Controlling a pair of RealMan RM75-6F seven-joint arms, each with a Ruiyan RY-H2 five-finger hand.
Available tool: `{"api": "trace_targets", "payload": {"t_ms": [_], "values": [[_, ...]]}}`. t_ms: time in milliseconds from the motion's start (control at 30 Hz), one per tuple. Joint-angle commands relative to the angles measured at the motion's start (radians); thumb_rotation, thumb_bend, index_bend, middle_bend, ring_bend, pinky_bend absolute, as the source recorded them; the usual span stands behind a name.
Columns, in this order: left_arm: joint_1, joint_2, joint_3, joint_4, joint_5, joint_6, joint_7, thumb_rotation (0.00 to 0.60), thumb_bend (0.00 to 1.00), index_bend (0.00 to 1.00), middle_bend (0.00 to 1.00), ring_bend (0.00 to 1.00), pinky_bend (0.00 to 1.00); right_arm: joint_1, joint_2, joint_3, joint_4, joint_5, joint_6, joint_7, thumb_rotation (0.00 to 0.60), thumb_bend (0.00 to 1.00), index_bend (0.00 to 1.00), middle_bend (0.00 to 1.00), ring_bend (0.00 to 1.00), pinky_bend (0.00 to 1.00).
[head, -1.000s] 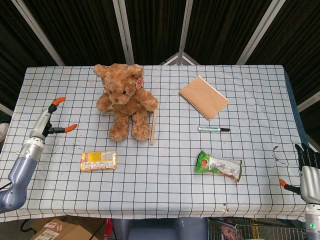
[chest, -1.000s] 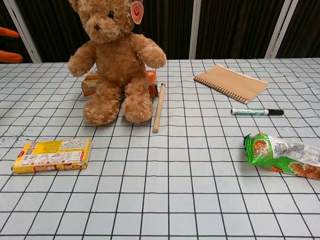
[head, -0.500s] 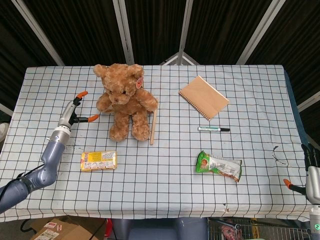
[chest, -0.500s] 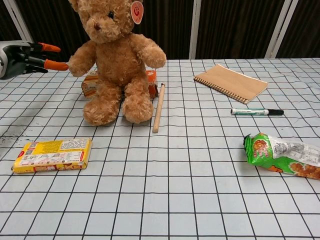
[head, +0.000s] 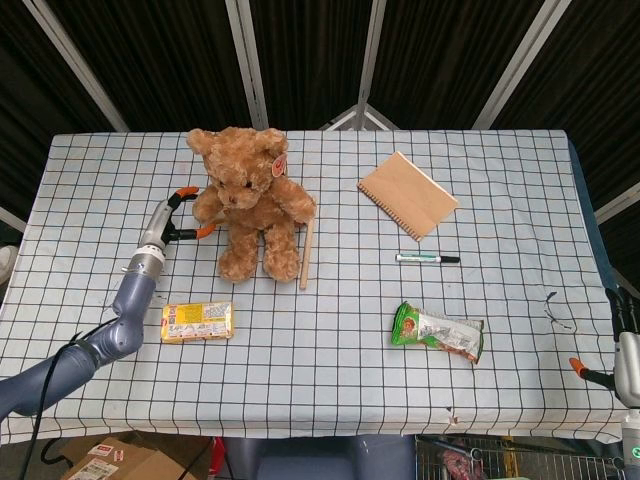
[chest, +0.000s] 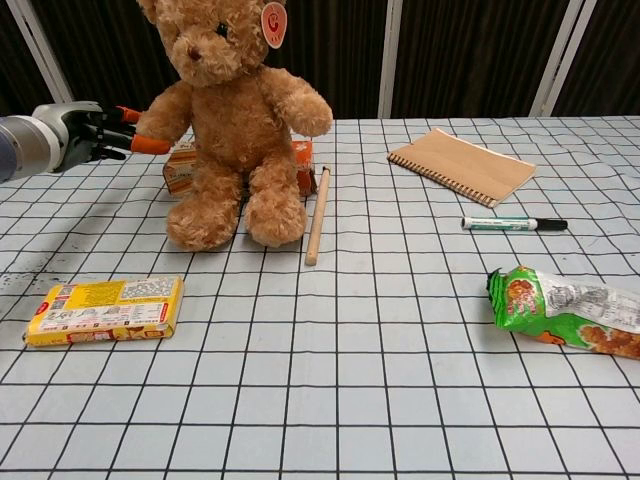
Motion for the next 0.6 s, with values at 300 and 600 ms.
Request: {"api": "trace_targets", "payload": {"t_ms": [300, 600], "values": [[-0.009, -0.028, -0.019, 0.003, 0.052, 0.03, -0.011, 0.6, 0.34, 0.25, 0.2, 0.0, 0.0, 0.004, -0.002, 0.0, 0.002, 0.004, -0.007, 0.003, 0.6, 0.13, 0.0, 0.0, 0.0, 0.0], [-0.002, -0.048, -0.027, -0.005, 0.091, 0.06, -0.033, 0.6, 0.36, 0.31, 0.2, 0.0, 0.0, 0.006, -0.002, -0.002, 0.005, 0.005, -0.012, 0.005, 0.6, 0.13, 0.0, 0.0, 0.0, 0.0]]}}
